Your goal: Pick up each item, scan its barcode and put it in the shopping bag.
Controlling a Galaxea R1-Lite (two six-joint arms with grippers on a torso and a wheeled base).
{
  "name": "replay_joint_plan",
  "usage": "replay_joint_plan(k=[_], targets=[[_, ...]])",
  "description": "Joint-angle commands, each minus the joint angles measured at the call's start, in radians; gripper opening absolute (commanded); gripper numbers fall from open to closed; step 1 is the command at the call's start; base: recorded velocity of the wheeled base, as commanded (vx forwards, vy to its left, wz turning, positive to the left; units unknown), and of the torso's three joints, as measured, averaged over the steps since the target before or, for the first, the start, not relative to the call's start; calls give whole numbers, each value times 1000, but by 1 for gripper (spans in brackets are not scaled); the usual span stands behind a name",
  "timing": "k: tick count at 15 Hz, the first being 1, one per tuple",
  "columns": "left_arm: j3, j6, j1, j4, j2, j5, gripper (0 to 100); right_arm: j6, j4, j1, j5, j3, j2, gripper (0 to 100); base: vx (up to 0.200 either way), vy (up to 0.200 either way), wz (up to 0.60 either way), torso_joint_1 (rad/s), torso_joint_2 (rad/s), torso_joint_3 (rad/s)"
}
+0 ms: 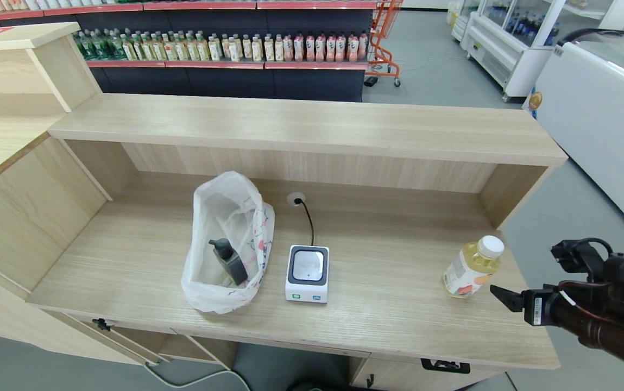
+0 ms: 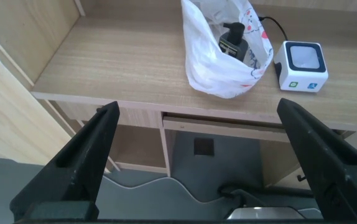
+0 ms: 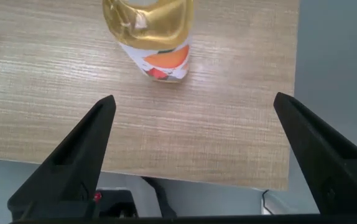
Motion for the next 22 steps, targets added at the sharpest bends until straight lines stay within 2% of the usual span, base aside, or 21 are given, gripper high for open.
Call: replay_joint_plan(k=[1, 3, 7, 10, 14, 22], targets=[[0, 0, 0, 0, 1, 0, 100, -10, -32, 35, 1, -19, 61, 100, 0, 0, 0, 0, 0, 0], [0, 0, 0, 0, 1, 0, 100, -46, -78, 69, -2, -41, 109, 100, 0, 0, 0, 0, 0, 0], [0, 0, 0, 0, 0, 0, 100, -98, -177, 81, -38, -44, 187, 100, 0, 0, 0, 0, 0, 0], [0, 0, 0, 0, 0, 0, 100, -96, -193, 81, -55, -56, 218, 100, 0, 0, 0, 0, 0, 0], [0, 0, 0, 0, 0, 0, 100, -82, -227, 93, -55, -136, 275, 100, 0, 0, 0, 0, 0, 0], [0, 0, 0, 0, 1, 0, 100, -38, -262, 153, -55, -238, 388, 100, 0, 0, 0, 0, 0, 0]])
